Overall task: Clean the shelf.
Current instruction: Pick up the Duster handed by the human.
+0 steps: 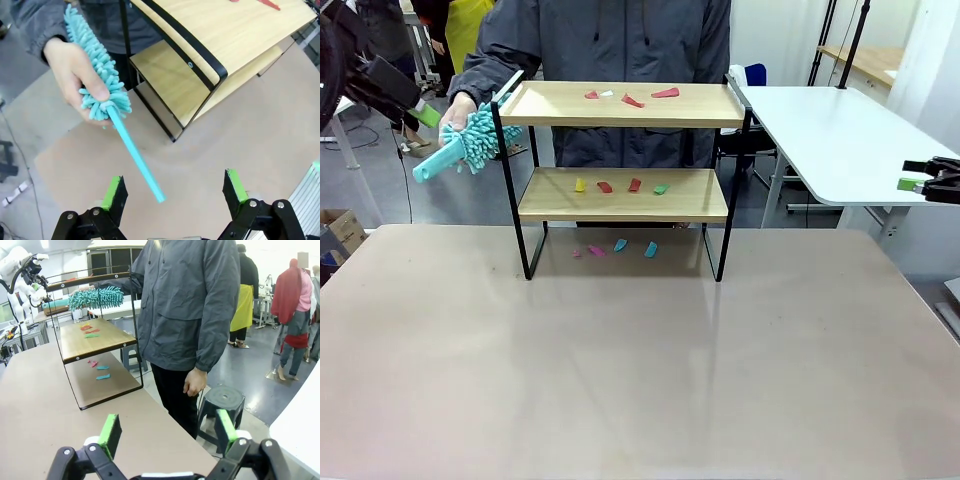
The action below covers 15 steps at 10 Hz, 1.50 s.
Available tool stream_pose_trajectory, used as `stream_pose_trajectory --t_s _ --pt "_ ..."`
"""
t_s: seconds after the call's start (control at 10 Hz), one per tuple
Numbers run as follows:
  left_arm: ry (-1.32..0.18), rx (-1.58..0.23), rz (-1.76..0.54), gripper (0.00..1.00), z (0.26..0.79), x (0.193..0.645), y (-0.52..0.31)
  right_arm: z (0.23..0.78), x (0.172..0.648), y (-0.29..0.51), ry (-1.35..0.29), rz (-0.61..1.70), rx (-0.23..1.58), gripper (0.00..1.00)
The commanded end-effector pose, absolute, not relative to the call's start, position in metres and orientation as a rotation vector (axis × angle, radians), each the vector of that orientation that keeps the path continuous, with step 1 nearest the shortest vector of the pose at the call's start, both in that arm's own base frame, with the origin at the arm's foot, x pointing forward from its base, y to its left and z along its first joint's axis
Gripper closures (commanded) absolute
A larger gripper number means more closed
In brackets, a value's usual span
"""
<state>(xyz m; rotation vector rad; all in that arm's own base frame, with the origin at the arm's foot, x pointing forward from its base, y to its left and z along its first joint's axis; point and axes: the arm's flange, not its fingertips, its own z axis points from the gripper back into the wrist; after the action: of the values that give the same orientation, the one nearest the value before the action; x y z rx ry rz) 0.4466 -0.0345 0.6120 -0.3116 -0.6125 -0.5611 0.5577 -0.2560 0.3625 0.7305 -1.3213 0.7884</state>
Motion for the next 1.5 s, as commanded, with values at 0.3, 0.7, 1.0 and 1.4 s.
stream_pose_trajectory --t_s 0.3,0.7,1.0,1.4 --pt "-0.573 -0.131 -0.485 0.00 0.583 0.456 -0.059 0.368 0.558 -0.254 -1.312 0.774 0.733 0.00" --pt "-0.512 -0.111 -0.425 0.00 0.562 0.464 -0.064 0.368 0.558 -0.254 -1.312 0.774 0.733 0.00" --pt "-0.501 -0.124 -0.377 0.00 0.543 0.477 -0.059 0.368 0.558 -0.254 -1.312 0.774 0.733 0.00" --pt "-0.496 -0.031 -0.400 0.59 0.540 0.479 -0.061 0.368 0.558 -0.254 -1.312 0.774 0.733 0.00"
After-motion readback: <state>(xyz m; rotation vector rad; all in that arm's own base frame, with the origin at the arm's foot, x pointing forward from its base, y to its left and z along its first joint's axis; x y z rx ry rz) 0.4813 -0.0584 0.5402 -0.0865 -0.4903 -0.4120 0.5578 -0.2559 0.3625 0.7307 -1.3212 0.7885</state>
